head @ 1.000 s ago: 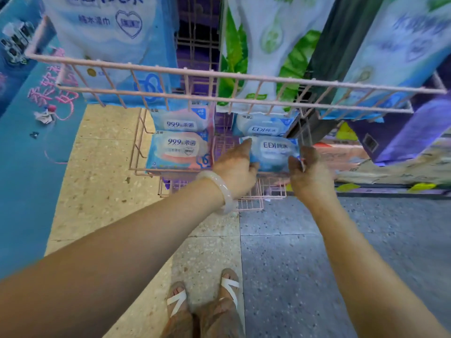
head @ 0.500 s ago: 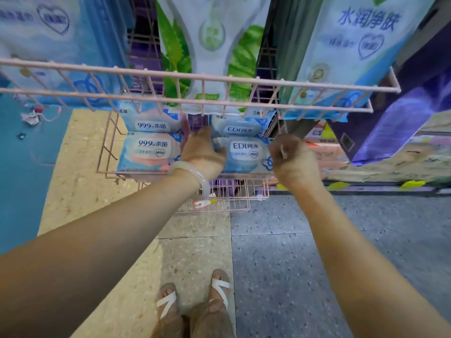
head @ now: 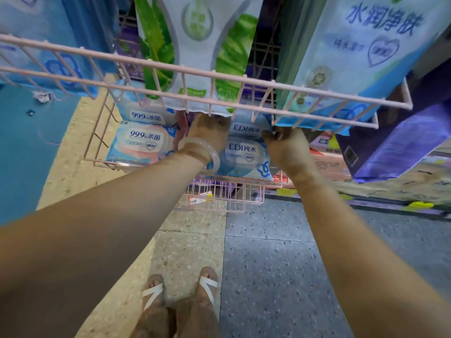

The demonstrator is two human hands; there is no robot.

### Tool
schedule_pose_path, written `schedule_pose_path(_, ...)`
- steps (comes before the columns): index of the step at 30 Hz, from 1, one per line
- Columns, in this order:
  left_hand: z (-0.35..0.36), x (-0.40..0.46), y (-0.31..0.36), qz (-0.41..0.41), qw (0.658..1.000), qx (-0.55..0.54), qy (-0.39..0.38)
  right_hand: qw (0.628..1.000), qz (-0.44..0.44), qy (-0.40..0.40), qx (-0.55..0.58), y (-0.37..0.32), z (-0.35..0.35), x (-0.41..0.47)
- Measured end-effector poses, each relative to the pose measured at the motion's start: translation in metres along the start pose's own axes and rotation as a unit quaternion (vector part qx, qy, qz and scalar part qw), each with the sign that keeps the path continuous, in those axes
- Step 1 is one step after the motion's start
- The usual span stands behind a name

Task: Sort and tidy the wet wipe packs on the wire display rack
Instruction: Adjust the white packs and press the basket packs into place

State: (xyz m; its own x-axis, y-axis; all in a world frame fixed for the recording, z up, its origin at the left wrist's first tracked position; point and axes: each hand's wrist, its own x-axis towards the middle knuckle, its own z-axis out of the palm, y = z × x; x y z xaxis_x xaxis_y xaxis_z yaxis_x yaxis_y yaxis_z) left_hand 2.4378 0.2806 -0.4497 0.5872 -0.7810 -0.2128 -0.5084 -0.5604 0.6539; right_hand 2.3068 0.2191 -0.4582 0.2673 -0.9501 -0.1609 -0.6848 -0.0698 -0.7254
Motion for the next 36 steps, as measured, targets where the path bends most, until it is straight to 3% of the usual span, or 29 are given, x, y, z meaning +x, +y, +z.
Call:
schedule_pose_path(4,-0.002,-0.001,0.006,0.001,0.997,0.072,-0.018,0.974,-0.090,-0.011,-0.209,-0.003,0.002,-0.004)
schedule_pose_path(7,-0.015,-0.008,0.015,-0.053,0.996,0.045,-0.049,0.970,-0.100,-0.050,-0.217,-0.005,-0.002,-0.009)
schedule_pose_path(9,-0.014,-0.011,0.006,-0.011,0.998,0.041,-0.035,0.979,-0.079,-0.037,-0.185,-0.004,-0.006,-0.011)
schedule_pose_path(12,-0.021,-0.033,-0.019,0.057,0.995,-0.027,0.075,0.986,-0.080,0.037,-0.140,-0.004,-0.009,-0.026)
schedule_pose_path(14,-0.029,-0.047,-0.047,0.096,0.984,0.014,0.150,0.985,-0.116,0.044,-0.119,-0.001,-0.007,-0.046)
schedule_pose_path(16,-0.043,-0.054,-0.077,0.045,0.978,0.075,0.188,0.982,-0.144,0.024,-0.122,0.004,0.001,-0.062)
schedule_pose_path(18,-0.055,-0.049,-0.103,-0.052,0.981,0.114,0.151,0.974,-0.122,-0.022,-0.187,0.009,0.012,-0.070)
schedule_pose_path(20,-0.060,-0.042,-0.116,-0.087,0.979,0.172,0.072,0.953,-0.092,-0.082,-0.278,0.015,0.021,-0.073)
schedule_pose_path(22,-0.059,-0.038,-0.122,-0.084,0.976,0.200,0.036,0.937,-0.096,-0.090,-0.323,0.020,0.026,-0.077)
schedule_pose_path(26,-0.055,-0.038,-0.127,-0.074,0.975,0.206,0.039,0.925,-0.121,-0.063,-0.354,0.024,0.031,-0.083)
schedule_pose_path(29,-0.054,-0.039,-0.129,-0.061,0.969,0.235,0.047,0.929,-0.105,-0.073,-0.347,0.022,0.031,-0.081)
schedule_pose_path(33,-0.050,-0.037,-0.122,0.031,0.956,0.273,0.102,0.937,-0.136,-0.060,-0.315,0.009,0.031,-0.069)
schedule_pose_path(36,-0.053,-0.020,-0.115,0.049,0.952,0.294,0.065,0.944,-0.120,-0.064,-0.299,-0.008,0.032,-0.046)
